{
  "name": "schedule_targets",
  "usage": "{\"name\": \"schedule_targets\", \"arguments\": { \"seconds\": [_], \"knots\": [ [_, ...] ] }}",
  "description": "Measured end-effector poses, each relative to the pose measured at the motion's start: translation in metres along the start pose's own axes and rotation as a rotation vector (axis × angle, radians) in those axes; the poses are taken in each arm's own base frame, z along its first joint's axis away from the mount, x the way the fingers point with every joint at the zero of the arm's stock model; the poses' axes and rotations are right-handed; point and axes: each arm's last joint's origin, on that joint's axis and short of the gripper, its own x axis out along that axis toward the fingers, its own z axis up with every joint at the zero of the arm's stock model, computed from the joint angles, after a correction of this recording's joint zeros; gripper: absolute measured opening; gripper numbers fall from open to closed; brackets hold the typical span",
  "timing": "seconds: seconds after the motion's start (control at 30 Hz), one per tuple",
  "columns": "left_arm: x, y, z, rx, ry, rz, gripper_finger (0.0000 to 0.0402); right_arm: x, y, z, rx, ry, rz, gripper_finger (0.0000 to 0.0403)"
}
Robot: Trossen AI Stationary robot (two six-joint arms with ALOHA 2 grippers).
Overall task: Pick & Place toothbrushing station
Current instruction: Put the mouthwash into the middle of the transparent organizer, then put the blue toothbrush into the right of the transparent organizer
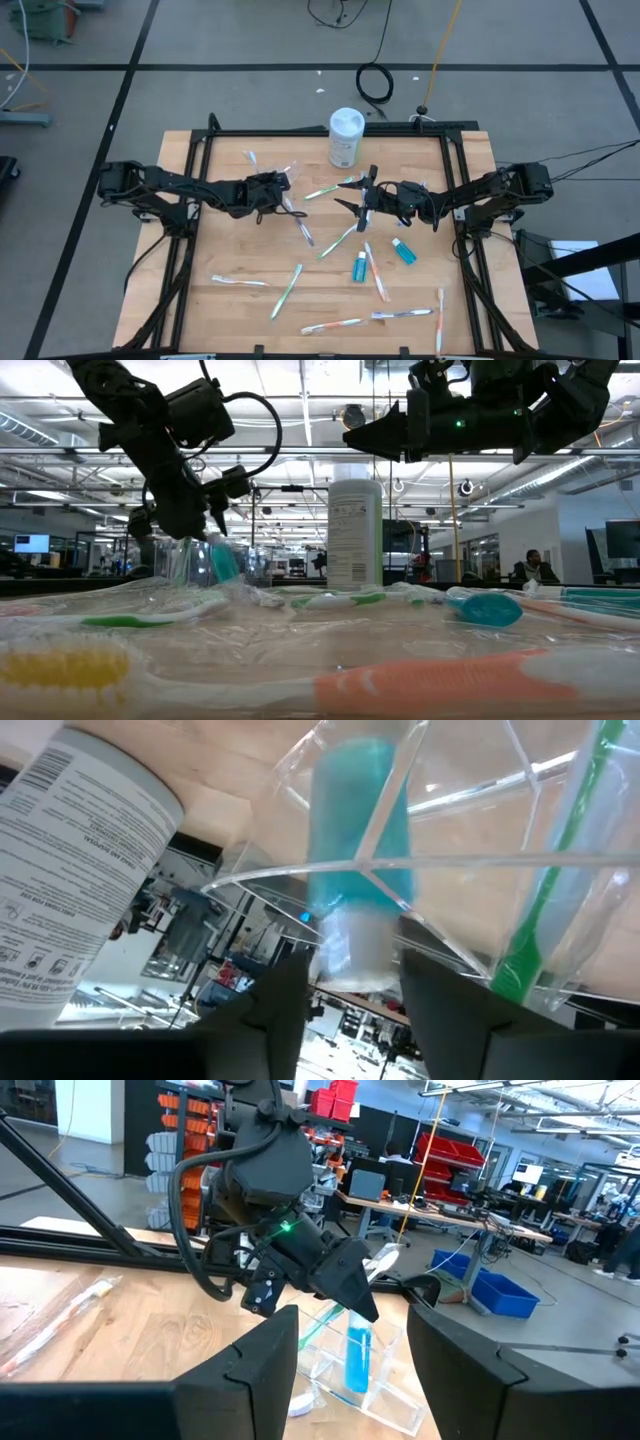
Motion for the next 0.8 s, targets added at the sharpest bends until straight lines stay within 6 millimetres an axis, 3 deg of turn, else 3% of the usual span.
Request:
{"name": "schedule_targets", "arguments": {
  "seconds": [0.2,0.43,0.67,0.8],
  "knots": [
    [0.000,0.001,0.000,-0.005,0.001,0.004,0.0208,0.000,0.000,0.000,-0.009,0.000,0.000,0.0181],
    [-0.002,0.005,0.001,-0.083,0.014,0.041,0.0211,0.000,0.000,0.000,-0.008,0.000,0.000,0.0181],
    [-0.022,0.019,0.004,-0.158,-0.005,0.121,0.0211,0.000,0.000,0.000,-0.008,0.000,0.000,0.0181],
    [-0.038,0.031,-0.004,-0.242,0.038,0.184,0.0211,0.000,0.000,0.000,-0.008,0.003,0.000,0.0181]
  ]
}}
